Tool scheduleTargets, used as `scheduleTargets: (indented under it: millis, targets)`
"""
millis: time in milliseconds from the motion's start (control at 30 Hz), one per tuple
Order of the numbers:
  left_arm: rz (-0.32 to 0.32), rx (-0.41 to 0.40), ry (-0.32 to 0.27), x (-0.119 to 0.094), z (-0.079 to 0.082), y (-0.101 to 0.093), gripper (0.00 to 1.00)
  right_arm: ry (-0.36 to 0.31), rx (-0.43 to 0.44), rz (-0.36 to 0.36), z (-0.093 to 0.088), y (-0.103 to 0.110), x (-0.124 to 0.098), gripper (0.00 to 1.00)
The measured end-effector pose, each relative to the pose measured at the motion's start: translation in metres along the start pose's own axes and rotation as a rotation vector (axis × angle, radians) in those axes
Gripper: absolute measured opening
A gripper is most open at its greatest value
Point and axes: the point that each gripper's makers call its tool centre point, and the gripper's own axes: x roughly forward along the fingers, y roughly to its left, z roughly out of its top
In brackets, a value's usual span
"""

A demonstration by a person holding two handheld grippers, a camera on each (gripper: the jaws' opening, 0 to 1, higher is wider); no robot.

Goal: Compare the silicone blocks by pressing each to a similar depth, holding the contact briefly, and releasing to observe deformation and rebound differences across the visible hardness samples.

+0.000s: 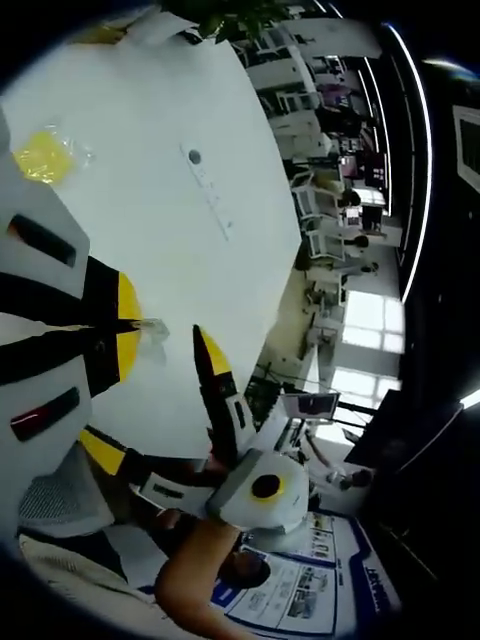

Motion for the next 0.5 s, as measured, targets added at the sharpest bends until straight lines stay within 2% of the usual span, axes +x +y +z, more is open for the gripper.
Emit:
scheduleTargets:
  millis: [300, 500]
  targets:
    - [-0.031, 0.012, 0.005, -0.001, 0.004, -0.009, 0.0, 0.099, -0.034, 0.073, -0.022, 0.01, 0.024, 0.74]
    - [-0.058, 0.044, 0.014, 0.0, 0.008, -0.016, 0.0, 0.112, -0.048, 0.088, -0.026, 0.01, 0.031, 0.7]
